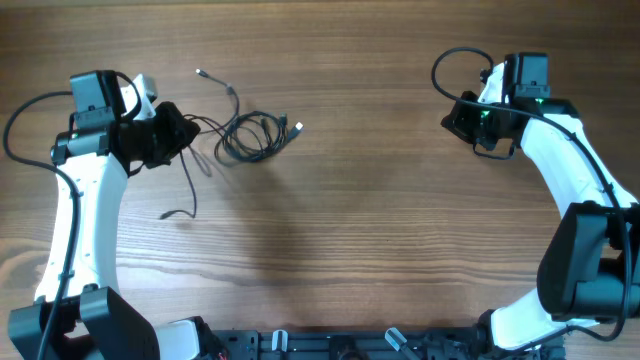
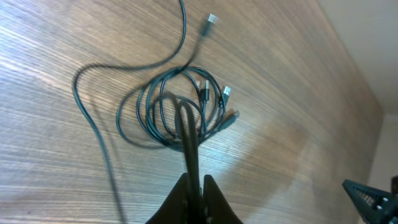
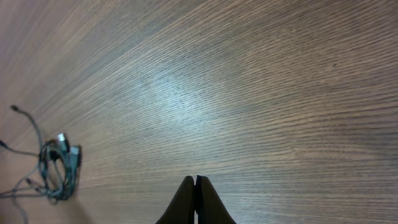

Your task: Untangle cables

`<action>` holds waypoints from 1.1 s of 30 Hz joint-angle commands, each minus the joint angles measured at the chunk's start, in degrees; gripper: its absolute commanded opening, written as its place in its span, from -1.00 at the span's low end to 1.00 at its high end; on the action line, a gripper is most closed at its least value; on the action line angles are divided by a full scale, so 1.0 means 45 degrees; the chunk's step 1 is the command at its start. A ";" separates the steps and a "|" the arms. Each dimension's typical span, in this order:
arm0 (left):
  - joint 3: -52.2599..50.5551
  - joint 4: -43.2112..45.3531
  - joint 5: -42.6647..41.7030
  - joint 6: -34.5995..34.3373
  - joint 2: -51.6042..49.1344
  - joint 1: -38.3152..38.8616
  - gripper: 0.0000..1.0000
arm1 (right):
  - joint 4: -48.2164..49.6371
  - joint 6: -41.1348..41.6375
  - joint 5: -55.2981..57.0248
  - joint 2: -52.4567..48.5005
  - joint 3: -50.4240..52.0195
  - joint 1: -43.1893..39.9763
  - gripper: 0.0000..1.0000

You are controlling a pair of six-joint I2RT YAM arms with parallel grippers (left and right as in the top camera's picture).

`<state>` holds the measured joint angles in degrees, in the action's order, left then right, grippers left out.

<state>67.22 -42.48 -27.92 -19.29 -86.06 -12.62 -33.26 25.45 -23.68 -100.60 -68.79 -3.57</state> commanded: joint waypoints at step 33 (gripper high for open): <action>0.0034 0.1787 0.8077 -0.0767 -0.0389 0.6980 0.77 | 0.0350 0.0044 -0.0359 0.0092 -0.0019 0.2803 -0.72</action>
<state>67.22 -35.55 7.81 -20.51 -86.04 17.15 -31.92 25.67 -25.04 -100.60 -68.79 8.71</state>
